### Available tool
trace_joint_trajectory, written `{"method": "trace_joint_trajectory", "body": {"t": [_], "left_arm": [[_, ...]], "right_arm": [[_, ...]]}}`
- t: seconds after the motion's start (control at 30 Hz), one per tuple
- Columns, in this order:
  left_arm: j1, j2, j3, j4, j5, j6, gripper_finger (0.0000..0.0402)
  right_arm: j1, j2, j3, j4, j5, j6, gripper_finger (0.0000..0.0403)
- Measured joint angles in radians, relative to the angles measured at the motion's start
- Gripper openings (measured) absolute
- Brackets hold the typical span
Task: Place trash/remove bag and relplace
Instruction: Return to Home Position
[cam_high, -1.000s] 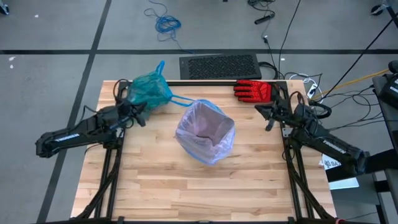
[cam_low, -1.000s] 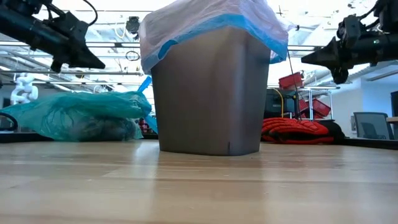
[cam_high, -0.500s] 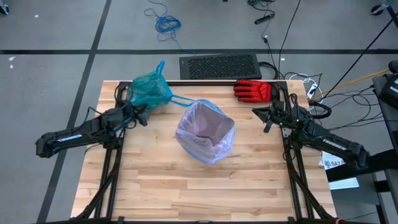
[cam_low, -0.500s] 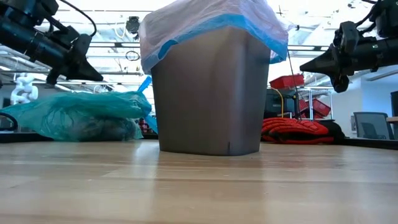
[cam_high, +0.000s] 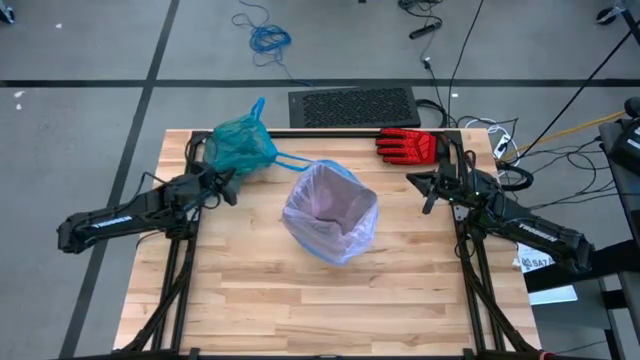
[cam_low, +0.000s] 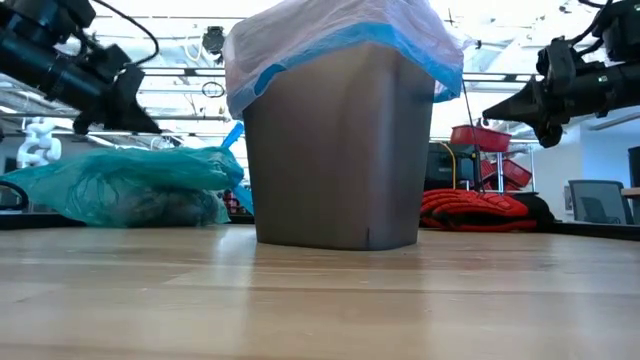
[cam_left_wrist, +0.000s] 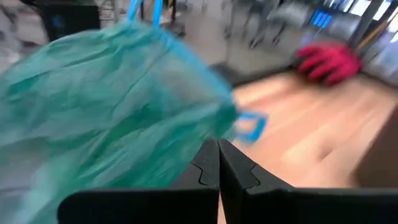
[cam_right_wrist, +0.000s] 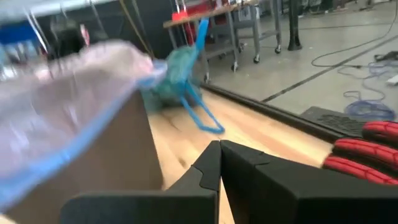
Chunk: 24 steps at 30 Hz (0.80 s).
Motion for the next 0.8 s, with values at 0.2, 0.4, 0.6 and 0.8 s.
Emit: {"method": "trace_joint_trajectory", "body": {"t": [0.2,0.4,0.6,0.8], "left_arm": [[0.0,0.001,-0.025,-0.14,0.007,0.082,0.0],[-0.004,-0.017,-0.048,0.048,0.152,0.176,0.0],[-0.012,-0.018,-0.064,0.172,0.187,0.292,0.0],[-0.012,-0.02,-0.214,0.504,0.229,0.296,0.0]], "right_arm": [[0.001,-0.005,0.0,-0.112,-0.051,-0.122,0.0],[0.001,-0.087,0.0,-0.122,-0.158,-0.171,0.0],[0.001,-0.126,-0.07,0.02,-0.154,-0.197,0.0],[0.0,-0.129,-0.097,0.089,-0.131,-0.198,0.0]]}}
